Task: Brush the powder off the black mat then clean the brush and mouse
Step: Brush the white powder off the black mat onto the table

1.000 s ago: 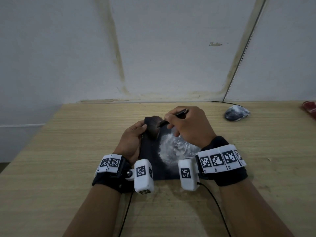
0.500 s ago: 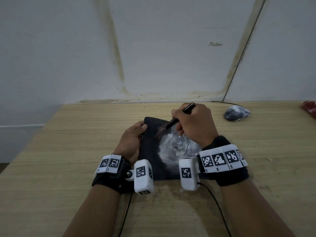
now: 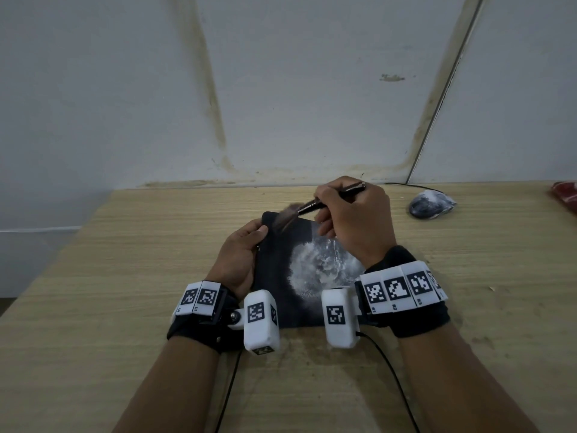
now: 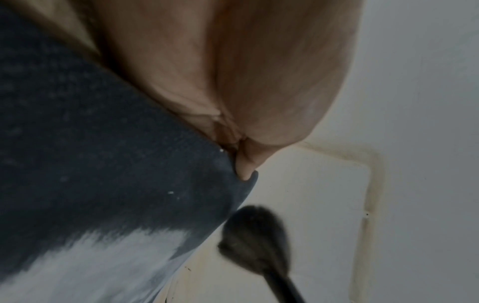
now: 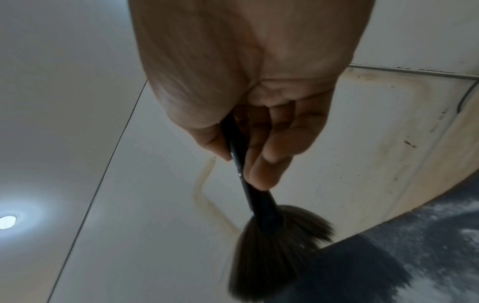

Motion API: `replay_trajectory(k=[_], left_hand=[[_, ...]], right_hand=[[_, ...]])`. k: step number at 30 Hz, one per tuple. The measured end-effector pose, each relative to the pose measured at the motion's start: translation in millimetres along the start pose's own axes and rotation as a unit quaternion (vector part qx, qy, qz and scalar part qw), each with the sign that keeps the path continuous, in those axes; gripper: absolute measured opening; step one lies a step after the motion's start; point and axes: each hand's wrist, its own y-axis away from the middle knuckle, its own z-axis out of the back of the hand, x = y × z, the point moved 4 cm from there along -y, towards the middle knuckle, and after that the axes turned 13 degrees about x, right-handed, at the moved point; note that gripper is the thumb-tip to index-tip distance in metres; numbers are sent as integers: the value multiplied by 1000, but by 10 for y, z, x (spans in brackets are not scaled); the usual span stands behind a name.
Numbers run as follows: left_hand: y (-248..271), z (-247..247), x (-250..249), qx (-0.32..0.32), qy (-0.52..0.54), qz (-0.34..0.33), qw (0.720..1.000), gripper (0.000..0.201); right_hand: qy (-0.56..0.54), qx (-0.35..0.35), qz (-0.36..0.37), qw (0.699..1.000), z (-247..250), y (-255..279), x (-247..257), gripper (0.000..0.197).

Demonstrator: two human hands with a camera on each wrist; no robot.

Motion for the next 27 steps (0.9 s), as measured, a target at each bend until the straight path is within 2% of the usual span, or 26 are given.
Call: replay_trajectory(k=[2, 5, 7, 10, 13, 16, 19, 23, 25, 27], left_hand=[[-2, -5, -4, -2, 1, -2, 1000, 26], [9, -1, 4, 0, 15, -7, 1000, 26], [15, 18, 24, -1, 13, -4, 1000, 26], [24, 37, 39, 1, 10, 2, 1000, 26], [23, 36, 39, 6, 5, 0, 1000, 24], [21, 46, 41, -3, -6, -10, 1000, 24], [25, 32, 35, 4, 3, 2, 1000, 26], [8, 0, -1, 3, 6, 6, 1000, 27], [2, 8, -4, -1, 3, 5, 1000, 27], [9, 12, 8, 1, -3, 10, 1000, 27]], right_hand=[[7, 24, 9, 1000, -36, 7, 15, 15], [62, 86, -26, 994, -113, 18, -30, 15], [74, 84, -43, 993, -99, 21, -50, 17], [43, 63, -11, 997, -51, 33, 3, 17], [17, 138, 12, 990, -129, 57, 47, 16], [99, 220, -16, 970, -243, 84, -12, 15], [154, 196, -28, 968, -199, 62, -51, 17], [62, 155, -12, 986, -93, 29, 23, 18], [55, 189, -19, 980, -144, 45, 35, 16], [92, 234, -36, 967, -227, 77, -10, 14]])
